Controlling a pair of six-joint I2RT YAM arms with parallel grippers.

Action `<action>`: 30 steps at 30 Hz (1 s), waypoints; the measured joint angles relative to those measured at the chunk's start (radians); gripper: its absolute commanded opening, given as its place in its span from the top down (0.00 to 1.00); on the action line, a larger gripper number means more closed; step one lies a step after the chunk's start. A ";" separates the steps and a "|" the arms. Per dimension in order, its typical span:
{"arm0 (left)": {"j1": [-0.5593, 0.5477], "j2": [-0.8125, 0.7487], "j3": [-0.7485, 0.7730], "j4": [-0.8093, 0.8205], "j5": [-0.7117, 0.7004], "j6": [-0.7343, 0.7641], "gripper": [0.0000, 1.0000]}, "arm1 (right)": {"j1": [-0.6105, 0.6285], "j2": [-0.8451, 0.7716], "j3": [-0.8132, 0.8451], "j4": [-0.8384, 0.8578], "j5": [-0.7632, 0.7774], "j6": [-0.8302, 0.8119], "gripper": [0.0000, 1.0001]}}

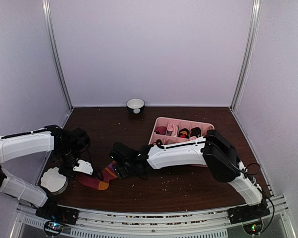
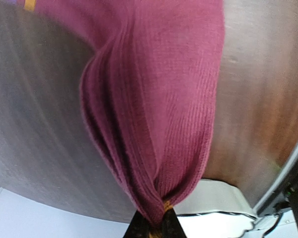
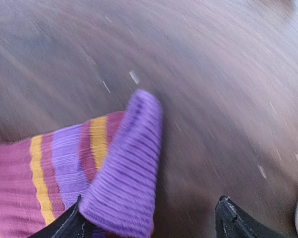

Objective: Roll the socks
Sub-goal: Adjust the sock at the center of the board.

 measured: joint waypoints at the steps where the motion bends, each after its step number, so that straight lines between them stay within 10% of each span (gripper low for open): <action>1: 0.000 0.017 0.005 0.020 -0.012 -0.001 0.93 | 0.001 -0.043 -0.074 0.019 0.006 0.019 0.15; 10: 0.000 0.266 0.112 0.177 -0.087 -0.001 0.90 | 0.048 -0.312 -0.517 0.121 0.046 0.223 0.11; 18: 0.000 0.502 0.307 0.299 -0.145 0.004 0.54 | 0.158 -0.340 -0.556 0.122 0.045 0.338 0.00; 27: 0.000 0.486 0.406 0.339 -0.166 0.014 0.41 | 0.126 -0.540 -0.696 0.064 0.028 0.391 0.00; 30: 0.000 0.418 0.406 0.305 -0.158 0.002 0.03 | 0.117 -0.613 -0.686 0.026 0.109 0.414 0.00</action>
